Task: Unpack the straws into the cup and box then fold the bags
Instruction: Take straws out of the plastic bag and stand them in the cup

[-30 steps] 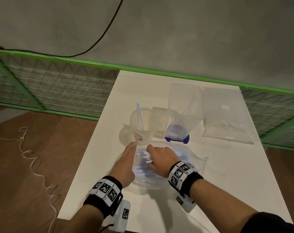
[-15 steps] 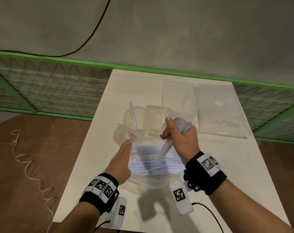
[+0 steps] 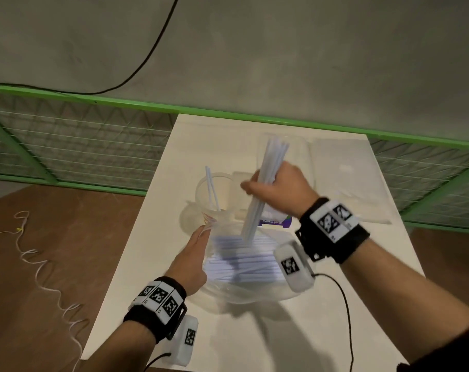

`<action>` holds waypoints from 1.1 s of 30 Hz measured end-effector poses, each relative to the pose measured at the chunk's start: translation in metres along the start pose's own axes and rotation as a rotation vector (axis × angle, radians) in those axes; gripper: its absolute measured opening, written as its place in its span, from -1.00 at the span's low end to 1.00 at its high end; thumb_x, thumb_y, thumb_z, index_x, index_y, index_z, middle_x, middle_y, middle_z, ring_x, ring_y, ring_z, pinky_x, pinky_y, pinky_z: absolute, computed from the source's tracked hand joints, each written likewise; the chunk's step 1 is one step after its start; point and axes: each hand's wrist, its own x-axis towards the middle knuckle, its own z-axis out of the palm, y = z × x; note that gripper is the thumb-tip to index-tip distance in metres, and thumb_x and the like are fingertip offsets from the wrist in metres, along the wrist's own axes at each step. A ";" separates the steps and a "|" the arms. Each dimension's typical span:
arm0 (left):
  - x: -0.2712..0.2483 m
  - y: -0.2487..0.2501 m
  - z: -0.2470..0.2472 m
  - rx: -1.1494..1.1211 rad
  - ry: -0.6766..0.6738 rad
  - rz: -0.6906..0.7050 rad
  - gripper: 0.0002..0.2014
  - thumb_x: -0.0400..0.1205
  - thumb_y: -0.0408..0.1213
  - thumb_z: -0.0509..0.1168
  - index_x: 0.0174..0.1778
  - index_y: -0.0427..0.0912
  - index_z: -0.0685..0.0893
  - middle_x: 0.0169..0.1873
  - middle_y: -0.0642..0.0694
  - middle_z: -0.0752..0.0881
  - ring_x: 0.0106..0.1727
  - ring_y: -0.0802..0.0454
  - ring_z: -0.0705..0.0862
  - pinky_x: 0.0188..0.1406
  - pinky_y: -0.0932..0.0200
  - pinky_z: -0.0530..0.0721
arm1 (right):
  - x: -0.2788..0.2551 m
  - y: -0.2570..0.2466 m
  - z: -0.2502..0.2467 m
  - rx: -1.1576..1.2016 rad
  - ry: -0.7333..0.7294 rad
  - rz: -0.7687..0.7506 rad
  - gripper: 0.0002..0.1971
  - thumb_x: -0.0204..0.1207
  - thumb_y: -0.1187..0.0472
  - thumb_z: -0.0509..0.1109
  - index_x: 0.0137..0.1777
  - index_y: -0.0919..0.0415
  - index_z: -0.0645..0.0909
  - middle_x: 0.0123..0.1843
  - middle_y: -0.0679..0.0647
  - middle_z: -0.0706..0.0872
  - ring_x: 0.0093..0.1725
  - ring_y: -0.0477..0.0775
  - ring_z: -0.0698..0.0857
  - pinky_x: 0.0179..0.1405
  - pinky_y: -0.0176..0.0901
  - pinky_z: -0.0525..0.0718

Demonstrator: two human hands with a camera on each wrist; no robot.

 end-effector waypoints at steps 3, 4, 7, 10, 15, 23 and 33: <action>0.002 0.002 0.000 0.002 0.002 0.001 0.09 0.39 -0.76 0.13 0.72 0.25 -0.03 0.69 0.31 -0.02 0.65 0.14 0.26 0.38 0.42 0.28 | 0.028 -0.036 -0.020 0.090 0.165 -0.074 -0.81 0.43 0.03 0.53 -0.27 0.13 0.77 -0.47 -0.14 0.68 -0.58 -0.34 0.60 -0.55 -0.57 0.48; 0.002 0.002 0.000 0.009 0.003 -0.001 0.09 0.40 -0.75 0.13 0.73 0.23 -0.04 0.70 0.30 -0.03 0.67 0.14 0.23 0.42 0.43 0.24 | 0.039 -0.044 -0.022 0.106 0.213 -0.097 -0.81 0.42 0.04 0.53 -0.28 0.15 0.77 -0.49 -0.14 0.65 -0.59 -0.31 0.59 -0.57 -0.55 0.48; 0.002 0.002 0.001 0.023 0.004 -0.009 0.08 0.40 -0.75 0.13 0.74 0.17 -0.06 0.72 0.26 -0.06 0.71 0.12 0.18 0.46 0.43 0.18 | 0.071 -0.052 -0.009 0.034 0.229 -0.109 -0.79 0.41 0.03 0.54 -0.22 0.19 0.77 -0.39 -0.04 0.70 -0.45 -0.22 0.62 -0.60 -0.62 0.43; 0.002 0.003 0.001 0.019 0.009 -0.015 0.08 0.40 -0.75 0.12 0.75 0.16 -0.07 0.72 0.25 -0.07 0.70 0.10 0.19 0.43 0.43 0.20 | 0.095 -0.038 0.023 -0.107 0.105 -0.024 -0.67 0.38 -0.07 0.54 -0.07 0.21 0.74 -0.16 0.05 0.77 -0.25 -0.04 0.73 -0.37 -0.46 0.63; 0.001 -0.001 0.004 0.020 0.018 -0.015 0.08 0.41 -0.74 0.13 0.76 0.16 -0.08 0.73 0.24 -0.07 0.71 0.09 0.19 0.43 0.42 0.23 | 0.093 -0.029 0.049 -0.208 -0.110 0.027 -0.39 0.31 -0.28 0.56 0.15 0.20 0.63 0.01 0.13 0.75 -0.18 0.11 0.77 -0.14 0.00 0.81; 0.001 0.001 0.005 0.025 0.035 -0.021 0.07 0.41 -0.68 0.15 0.75 0.17 -0.09 0.73 0.24 -0.10 0.63 -0.01 0.37 0.40 0.31 0.42 | 0.020 -0.038 0.023 -0.183 -0.021 -0.304 -0.84 0.42 0.28 0.34 -0.07 0.16 0.74 -0.13 0.06 0.80 -0.14 0.10 0.70 0.00 -0.04 0.66; 0.008 0.011 0.021 0.028 -0.002 0.028 0.03 0.40 -0.75 0.16 0.77 -0.03 -0.02 0.74 0.22 -0.11 0.73 0.11 0.14 0.65 0.17 0.28 | -0.033 0.073 0.128 -0.675 -0.546 -0.140 0.02 0.31 -0.03 0.60 0.64 0.28 0.11 0.64 0.20 0.25 0.59 0.24 0.29 0.54 0.11 0.36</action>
